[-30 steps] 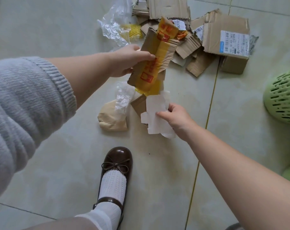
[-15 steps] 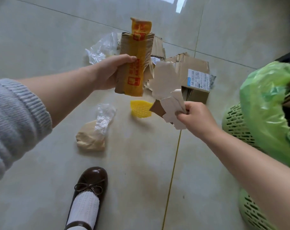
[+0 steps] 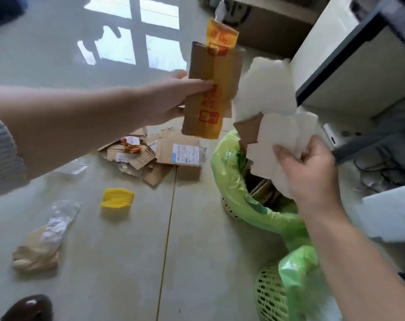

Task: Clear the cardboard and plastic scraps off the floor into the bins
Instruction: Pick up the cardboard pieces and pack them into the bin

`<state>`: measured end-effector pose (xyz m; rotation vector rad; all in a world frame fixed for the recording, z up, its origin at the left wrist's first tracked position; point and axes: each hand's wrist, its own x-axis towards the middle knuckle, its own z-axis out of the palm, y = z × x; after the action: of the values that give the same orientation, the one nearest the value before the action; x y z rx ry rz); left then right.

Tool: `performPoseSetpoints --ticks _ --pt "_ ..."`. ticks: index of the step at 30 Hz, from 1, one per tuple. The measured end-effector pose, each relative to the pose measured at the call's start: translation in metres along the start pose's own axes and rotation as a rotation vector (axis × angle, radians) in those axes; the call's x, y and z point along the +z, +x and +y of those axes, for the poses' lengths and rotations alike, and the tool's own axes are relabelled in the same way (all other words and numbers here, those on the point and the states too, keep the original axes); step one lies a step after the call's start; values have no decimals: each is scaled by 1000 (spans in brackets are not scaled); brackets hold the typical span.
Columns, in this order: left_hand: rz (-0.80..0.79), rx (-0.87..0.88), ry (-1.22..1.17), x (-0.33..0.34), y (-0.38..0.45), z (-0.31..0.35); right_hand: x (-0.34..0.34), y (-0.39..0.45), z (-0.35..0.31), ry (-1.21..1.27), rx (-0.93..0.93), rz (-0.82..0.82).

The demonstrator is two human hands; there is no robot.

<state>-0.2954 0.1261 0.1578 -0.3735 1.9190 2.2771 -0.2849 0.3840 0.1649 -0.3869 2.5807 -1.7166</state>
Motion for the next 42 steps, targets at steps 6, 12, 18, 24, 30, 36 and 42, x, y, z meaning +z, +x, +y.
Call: performPoseSetpoints --ticks 6,12,18,24,30,36,42 --pt "96 21 49 123 28 -9 -60 22 28 13 179 280" --pt "359 130 331 164 25 -58 -76 18 59 48 250 593" --pt "344 203 666 163 22 -77 -61 8 81 -237 369 292" --pt "261 325 810 161 19 -81 -45 -1 74 -405 252 -76" --pt "248 316 1178 161 26 -99 -28 3 92 -778 303 -200" --pt "239 294 814 138 14 -89 -34 14 65 -737 174 -34" --pt "255 140 702 49 -6 -87 24 17 6 -582 -303 -28"
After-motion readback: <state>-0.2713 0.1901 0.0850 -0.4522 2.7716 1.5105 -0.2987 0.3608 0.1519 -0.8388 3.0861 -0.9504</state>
